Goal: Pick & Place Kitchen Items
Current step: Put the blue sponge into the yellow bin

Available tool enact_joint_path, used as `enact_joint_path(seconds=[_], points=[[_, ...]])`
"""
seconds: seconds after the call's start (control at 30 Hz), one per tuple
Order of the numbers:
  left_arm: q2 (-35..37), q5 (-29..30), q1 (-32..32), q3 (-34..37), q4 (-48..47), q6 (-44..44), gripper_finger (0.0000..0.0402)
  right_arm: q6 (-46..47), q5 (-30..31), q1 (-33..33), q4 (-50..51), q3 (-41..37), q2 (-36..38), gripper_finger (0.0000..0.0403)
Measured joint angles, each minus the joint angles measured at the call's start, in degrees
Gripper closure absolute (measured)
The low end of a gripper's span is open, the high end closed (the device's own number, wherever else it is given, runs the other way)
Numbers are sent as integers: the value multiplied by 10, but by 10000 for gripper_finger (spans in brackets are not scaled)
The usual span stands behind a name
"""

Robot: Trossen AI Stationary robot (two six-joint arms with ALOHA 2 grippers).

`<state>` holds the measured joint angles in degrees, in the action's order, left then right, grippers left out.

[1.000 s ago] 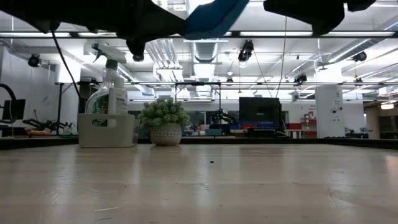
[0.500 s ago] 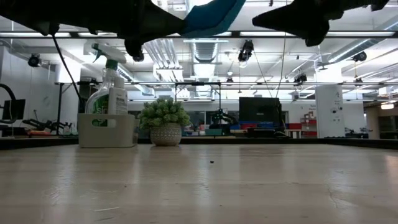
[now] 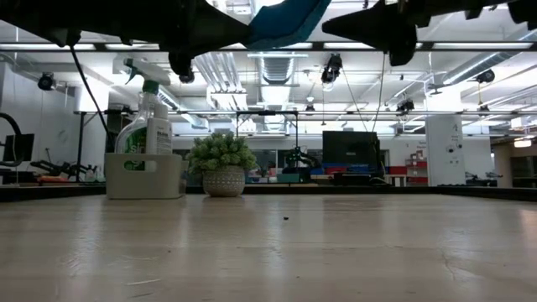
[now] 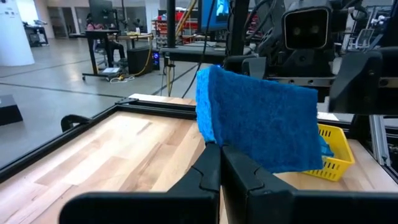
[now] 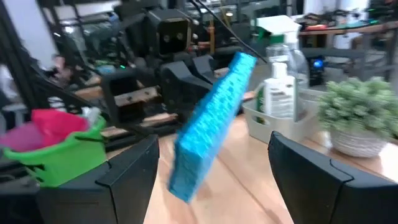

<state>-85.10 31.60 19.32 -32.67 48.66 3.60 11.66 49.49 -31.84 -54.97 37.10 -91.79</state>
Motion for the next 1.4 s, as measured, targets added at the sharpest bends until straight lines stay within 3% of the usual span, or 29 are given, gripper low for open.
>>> enact_joint_path(seconds=[0.17, 0.47, 0.63, 0.87, 0.9, 1.03, 1.2, 1.4], points=[[0, 4, 0, 0, 0, 0, 401, 2, -45, 22, -41, 0, -7, 108], [0, 4, -1, 0, 0, 0, 401, 17, -58, 35, -41, 13, -28, 114], [0, 4, -1, 0, 0, -2, 401, 17, -58, 35, -36, 22, -32, 181], [0, 3, -1, 0, -1, -2, 401, 16, -61, 35, -32, 23, -41, 359], [0, 4, -1, 0, -1, -2, 401, 13, -61, 35, -33, 23, -42, 370], [0, -5, -1, 0, -2, -5, 401, 6, -73, 35, -33, 23, -45, 376], [2, -78, -1, 0, -3, -38, 398, -7, -82, 30, -33, 23, -45, 383], [59, -138, 1, 2, -60, -41, 342, -42, -75, 18, -37, 23, -45, 384]])
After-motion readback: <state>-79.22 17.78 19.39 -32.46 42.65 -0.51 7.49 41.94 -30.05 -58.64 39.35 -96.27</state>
